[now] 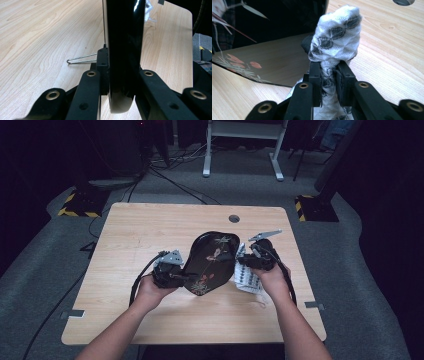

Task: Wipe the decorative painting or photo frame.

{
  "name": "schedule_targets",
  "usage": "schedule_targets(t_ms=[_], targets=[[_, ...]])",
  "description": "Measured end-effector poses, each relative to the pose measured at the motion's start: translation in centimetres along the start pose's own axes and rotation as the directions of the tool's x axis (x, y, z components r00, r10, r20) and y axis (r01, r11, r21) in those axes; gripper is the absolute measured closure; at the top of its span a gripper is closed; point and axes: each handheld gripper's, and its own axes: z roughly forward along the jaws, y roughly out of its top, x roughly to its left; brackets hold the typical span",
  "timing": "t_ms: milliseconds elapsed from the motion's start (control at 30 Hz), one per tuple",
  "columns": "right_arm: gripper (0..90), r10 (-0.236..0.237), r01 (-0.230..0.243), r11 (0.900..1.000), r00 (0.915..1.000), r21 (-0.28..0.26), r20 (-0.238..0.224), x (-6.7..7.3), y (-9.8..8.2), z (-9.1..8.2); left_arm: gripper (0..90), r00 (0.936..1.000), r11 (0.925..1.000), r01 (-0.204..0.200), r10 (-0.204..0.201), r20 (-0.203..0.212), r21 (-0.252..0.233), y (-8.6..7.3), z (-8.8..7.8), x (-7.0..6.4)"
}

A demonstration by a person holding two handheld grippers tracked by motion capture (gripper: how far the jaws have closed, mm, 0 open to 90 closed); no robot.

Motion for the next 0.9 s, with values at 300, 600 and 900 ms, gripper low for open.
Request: schedule_targets(t_ms=[300, 600, 900], targets=[[77.4, -0.006, 0.005, 1.0, 0.9999, 0.028, 0.014, 0.0, -0.6, 0.7, 79.5, 1.0, 1.0, 0.001, -0.001, 0.001, -0.001, 0.0, 0.0, 0.0], [77.3, -0.007, 0.007, 0.998, 0.9999, 0.054, 0.007, 0.0, -1.4, 1.5, 79.6, 1.0, 1.0, 0.0, 0.0, -0.005, -0.001, 0.0, 0.0, 0.0], [77.3, 0.003, -0.004, 0.997, 0.9999, 0.083, 0.01, -0.2, -2.3, 2.5, 79.5, 1.0, 1.0, 0.002, -0.002, 0.0, -0.001, 0.0, 0.0, 0.0]])
